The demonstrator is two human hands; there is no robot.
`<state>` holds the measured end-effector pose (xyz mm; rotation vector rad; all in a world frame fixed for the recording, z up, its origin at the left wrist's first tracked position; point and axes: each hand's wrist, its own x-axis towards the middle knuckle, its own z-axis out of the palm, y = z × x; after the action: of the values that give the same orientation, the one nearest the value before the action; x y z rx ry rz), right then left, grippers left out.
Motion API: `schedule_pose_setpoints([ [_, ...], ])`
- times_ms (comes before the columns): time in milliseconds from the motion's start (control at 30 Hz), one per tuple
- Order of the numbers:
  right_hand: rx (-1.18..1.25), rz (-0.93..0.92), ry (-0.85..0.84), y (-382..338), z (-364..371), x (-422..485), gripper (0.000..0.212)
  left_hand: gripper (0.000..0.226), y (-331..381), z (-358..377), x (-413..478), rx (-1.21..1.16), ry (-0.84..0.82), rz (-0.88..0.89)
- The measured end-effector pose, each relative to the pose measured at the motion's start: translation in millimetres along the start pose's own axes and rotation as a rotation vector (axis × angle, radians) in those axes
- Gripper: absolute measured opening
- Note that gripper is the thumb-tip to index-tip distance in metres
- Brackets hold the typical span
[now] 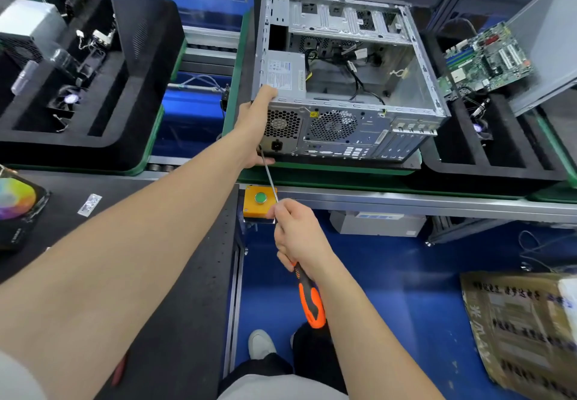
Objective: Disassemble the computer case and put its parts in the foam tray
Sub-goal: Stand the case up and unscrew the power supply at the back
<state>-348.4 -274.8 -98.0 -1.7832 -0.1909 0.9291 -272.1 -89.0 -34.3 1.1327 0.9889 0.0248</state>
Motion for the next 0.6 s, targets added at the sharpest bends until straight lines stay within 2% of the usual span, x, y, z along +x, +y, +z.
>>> schedule_pose_setpoints([
  [100, -0.611, -0.097, 0.172, 1.2, 2.1, 4.6, 0.018, 0.084, -0.2, 1.2, -2.1, -0.012, 0.008, -0.004],
  [200, -0.798, -0.105, 0.268, 11.7, 23.5, 6.8, 0.01, 0.087, 1.0, 0.5, -5.0, 0.009, -0.005, -0.019],
  [333, -0.697, -0.093, 0.255, 12.2, 31.7, 6.0, 0.017, 0.095, 2.7, -1.1, -11.9, 0.035, 0.002, -0.052],
  [467, -0.416, -0.07, 0.194, 4.4, 22.3, 0.9, 0.029, 0.12, 6.2, 0.0, -21.1, 0.058, -0.022, -0.246],
  [533, -0.302, -0.03, 0.149, 3.6, 21.3, -0.9, 0.028, 0.124, 7.1, -2.1, -21.0, 0.07, -0.052, -0.287],
  [600, -0.057, 0.019, 0.047, 3.4, 23.0, -3.1, 0.026, 0.122, 5.8, -3.3, -20.2, 0.073, -0.047, -0.272],
])
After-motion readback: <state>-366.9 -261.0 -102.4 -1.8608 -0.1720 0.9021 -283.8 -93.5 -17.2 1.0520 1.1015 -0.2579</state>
